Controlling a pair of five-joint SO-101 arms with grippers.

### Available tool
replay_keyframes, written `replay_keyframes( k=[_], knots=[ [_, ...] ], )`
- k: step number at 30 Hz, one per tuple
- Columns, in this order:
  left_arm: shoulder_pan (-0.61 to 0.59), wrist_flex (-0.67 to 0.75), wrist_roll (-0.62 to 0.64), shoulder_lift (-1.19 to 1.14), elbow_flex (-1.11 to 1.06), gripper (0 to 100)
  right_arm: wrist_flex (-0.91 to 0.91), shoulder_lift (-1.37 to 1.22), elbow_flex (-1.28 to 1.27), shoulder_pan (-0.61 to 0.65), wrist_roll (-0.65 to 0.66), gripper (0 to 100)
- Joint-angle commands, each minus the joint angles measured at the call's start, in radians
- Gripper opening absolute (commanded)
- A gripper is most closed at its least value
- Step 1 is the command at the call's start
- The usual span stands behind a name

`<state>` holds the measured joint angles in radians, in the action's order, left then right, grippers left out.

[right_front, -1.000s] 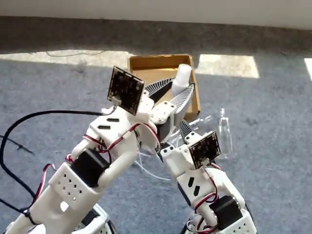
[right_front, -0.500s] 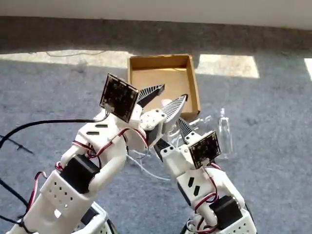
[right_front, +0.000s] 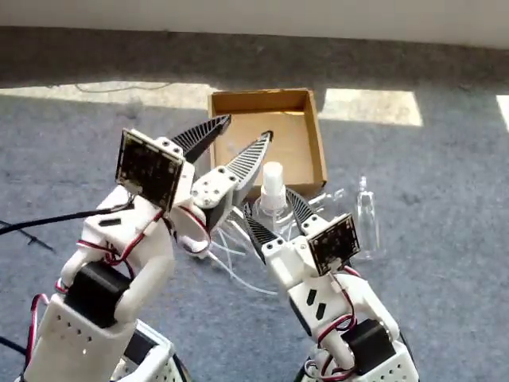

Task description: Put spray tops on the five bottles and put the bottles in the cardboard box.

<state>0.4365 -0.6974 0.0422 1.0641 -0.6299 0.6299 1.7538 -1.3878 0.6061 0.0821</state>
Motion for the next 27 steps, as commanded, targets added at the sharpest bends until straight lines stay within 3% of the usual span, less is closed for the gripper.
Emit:
replay_keyframes(
  k=[1, 5, 10, 19, 24, 27],
  knots=[
    [-0.008, -0.009, -0.005, -0.087, 0.061, 18, -0.001, 0.007, 0.015, -0.001, -0.008, 0.5],
    [0.013, -0.074, -0.008, -0.071, 0.062, 18, -0.001, 0.007, 0.016, -0.001, -0.008, 0.5],
    [0.097, -0.167, -0.140, -0.027, 0.061, 18, -0.002, 0.007, 0.019, -0.047, -0.011, 0.5],
    [0.134, -0.192, -0.147, -0.015, 0.070, 18, -0.002, 0.007, 0.018, -0.053, -0.011, 0.5],
    [0.012, -0.199, -0.144, -0.021, 0.203, 18, -0.002, -0.002, 0.021, -0.070, -0.006, 0.5],
    [-0.091, -0.204, -0.143, -0.015, 0.249, 18, -0.027, -0.004, 0.024, -0.154, -0.006, 0.5]
  ],
)
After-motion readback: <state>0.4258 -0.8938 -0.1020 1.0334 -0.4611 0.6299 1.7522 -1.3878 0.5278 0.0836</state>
